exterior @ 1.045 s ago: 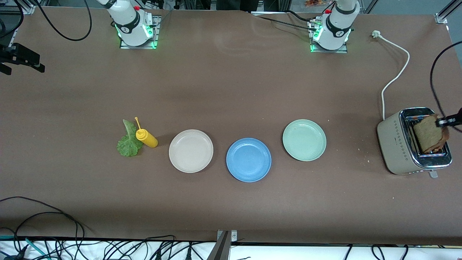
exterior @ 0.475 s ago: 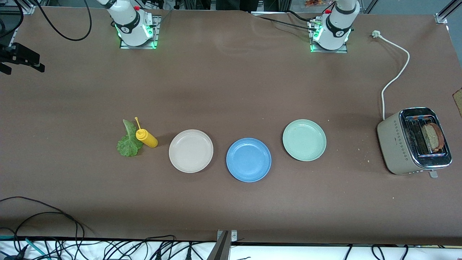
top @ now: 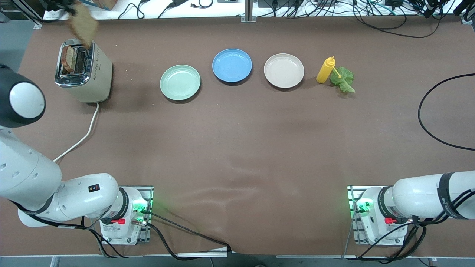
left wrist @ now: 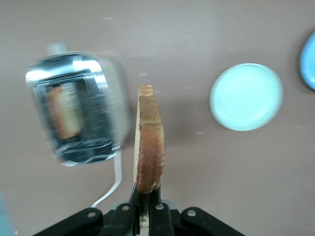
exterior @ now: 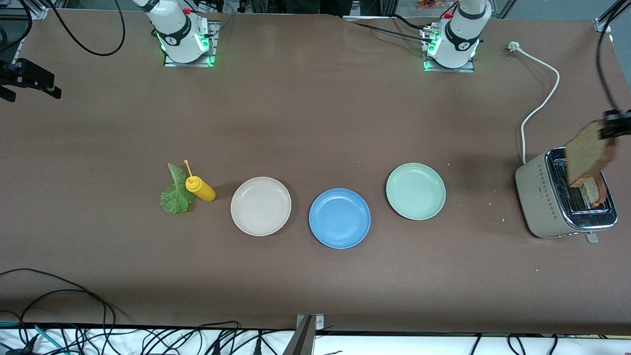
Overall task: Make sandwich in blue plate with both arms
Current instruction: 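Carry the bread slice with the left gripper to the blue plate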
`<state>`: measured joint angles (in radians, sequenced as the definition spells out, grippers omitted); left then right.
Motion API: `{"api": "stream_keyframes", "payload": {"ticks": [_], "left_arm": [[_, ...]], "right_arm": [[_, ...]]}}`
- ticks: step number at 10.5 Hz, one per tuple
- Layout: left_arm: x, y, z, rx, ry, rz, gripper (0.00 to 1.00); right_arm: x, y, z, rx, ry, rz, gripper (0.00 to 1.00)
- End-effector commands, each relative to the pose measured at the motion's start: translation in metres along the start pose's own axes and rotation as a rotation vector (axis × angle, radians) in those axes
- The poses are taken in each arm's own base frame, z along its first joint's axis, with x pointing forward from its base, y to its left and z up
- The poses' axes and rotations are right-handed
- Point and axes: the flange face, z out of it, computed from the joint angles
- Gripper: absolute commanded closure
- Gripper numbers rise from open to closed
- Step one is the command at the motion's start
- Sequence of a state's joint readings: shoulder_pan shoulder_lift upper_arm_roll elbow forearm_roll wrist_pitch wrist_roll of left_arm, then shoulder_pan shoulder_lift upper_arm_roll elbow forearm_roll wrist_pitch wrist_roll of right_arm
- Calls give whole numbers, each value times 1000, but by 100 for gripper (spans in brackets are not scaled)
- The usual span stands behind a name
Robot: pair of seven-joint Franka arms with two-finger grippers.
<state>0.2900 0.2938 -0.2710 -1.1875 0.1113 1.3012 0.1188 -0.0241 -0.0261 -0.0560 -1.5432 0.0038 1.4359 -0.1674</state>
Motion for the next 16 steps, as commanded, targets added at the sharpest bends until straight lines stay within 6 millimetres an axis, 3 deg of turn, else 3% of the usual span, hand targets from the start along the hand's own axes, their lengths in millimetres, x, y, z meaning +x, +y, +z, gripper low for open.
{"api": "stream_keyframes", "payload": {"ticks": [1, 3, 6, 9, 11, 13, 16], "left_arm": [[52, 93, 52, -106, 21, 77, 100], [80, 163, 91, -177, 37, 55, 100], [110, 237, 142, -326, 56, 58, 100], [135, 289, 203, -557, -20, -79, 100], [136, 330, 230, -587, -47, -86, 100], [134, 352, 247, -710, -145, -172, 100], [137, 357, 261, -763, -178, -195, 100]], "right_arm": [[-4, 0, -6, 18, 2, -8, 0], [-4, 0, -6, 18, 2, -8, 0], [-4, 0, -6, 18, 2, -8, 0], [-3, 0, -5, 18, 1, -7, 0], [-3, 0, -5, 18, 1, -7, 0], [-3, 0, -5, 18, 1, -7, 0], [-3, 0, -5, 18, 1, -7, 0]]}}
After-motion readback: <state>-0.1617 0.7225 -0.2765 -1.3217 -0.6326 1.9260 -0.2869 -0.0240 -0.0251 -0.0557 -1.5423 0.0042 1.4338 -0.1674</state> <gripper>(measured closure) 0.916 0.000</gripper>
